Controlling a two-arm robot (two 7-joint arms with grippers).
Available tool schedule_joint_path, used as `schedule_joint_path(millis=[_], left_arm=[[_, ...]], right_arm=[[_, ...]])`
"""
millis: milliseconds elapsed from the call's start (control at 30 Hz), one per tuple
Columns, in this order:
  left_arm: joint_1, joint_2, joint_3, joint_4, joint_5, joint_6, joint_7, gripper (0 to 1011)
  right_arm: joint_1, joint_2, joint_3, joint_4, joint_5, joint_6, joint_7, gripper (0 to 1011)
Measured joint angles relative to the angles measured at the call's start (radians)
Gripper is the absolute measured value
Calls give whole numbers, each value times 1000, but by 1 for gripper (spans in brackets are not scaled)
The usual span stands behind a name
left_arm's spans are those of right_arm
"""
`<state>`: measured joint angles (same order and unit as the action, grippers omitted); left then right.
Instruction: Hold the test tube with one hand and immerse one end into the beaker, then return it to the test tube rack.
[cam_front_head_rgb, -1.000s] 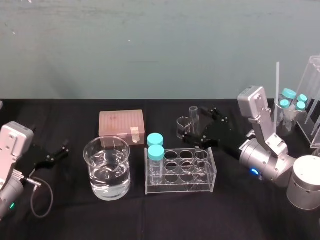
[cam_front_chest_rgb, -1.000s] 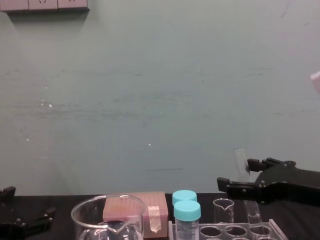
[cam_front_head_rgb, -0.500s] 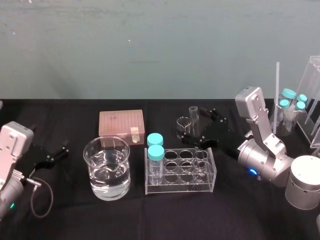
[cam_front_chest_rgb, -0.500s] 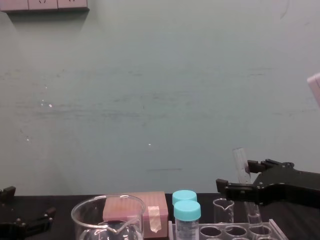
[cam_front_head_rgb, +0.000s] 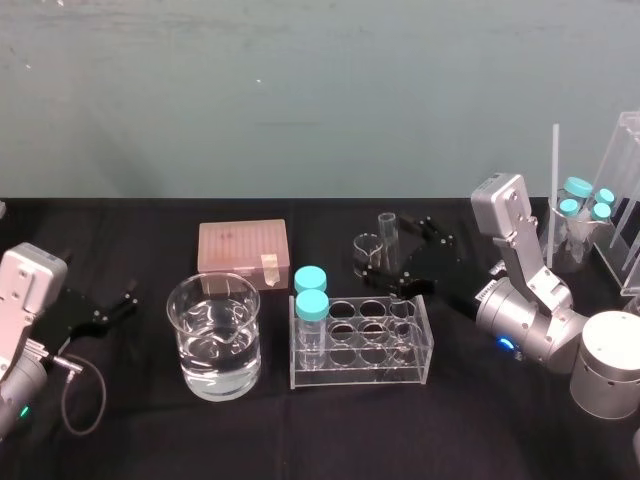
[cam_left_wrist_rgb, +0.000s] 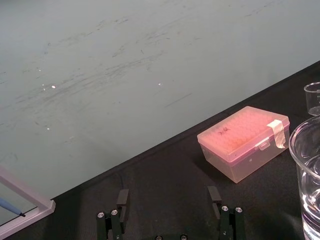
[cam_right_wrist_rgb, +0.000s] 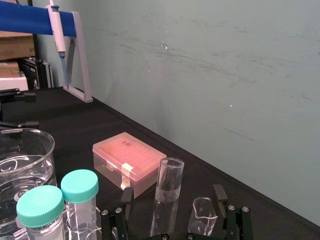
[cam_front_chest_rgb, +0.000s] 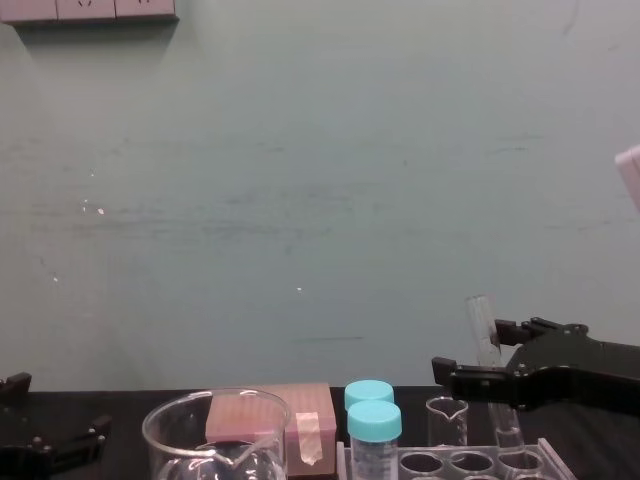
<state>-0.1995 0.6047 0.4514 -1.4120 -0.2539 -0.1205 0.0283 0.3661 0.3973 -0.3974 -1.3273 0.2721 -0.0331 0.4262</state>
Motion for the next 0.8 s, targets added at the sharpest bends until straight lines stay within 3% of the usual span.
schedule_joint_path(millis=[333,800], left_arm=[[0,0,0,0,0,0,0,1000],[0,0,0,0,0,0,0,1000]], right_arm=[[0,1,-1,-1,1,0,0,823],[0,1,-1,-1,2,0,-1,374]])
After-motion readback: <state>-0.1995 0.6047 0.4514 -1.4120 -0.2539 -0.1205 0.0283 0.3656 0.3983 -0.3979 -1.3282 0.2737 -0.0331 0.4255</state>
